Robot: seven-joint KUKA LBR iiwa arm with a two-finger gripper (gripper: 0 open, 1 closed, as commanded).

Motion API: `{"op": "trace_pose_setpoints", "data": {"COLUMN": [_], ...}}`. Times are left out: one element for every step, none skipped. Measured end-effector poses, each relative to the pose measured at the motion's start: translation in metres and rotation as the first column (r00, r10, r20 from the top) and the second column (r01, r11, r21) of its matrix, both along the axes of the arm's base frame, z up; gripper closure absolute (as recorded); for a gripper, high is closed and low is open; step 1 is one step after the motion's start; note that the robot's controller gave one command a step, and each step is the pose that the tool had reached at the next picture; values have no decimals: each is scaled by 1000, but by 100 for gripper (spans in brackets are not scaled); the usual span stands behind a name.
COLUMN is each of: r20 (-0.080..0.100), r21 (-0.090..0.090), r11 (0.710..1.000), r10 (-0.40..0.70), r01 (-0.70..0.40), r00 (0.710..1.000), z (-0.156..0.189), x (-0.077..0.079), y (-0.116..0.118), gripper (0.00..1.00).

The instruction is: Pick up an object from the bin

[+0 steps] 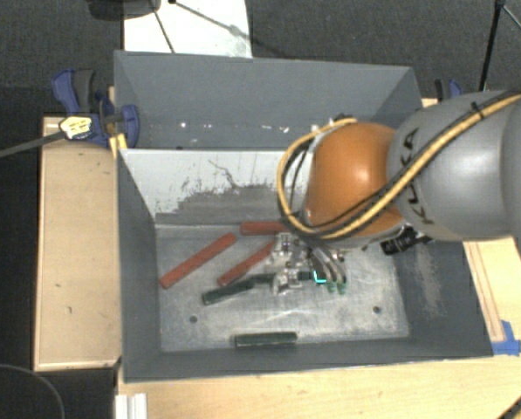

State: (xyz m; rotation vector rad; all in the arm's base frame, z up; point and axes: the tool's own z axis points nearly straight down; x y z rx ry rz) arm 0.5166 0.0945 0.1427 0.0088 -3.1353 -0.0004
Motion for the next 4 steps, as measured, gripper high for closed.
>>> {"op": "trace_pose_setpoints", "data": {"r20": [8,10,10,16], "r21": [1,2,2,1], "r11": [1000,1000,1000,999], "r10": [-3,20,19,53], "r01": [3,-20,-19,-53], "r00": [1000,1000,1000,998], "z": [4,-62,-62,101], "x": [2,44,44,55], "y": [0,-1,-1,-4], "gripper": [0,100,100,100]}}
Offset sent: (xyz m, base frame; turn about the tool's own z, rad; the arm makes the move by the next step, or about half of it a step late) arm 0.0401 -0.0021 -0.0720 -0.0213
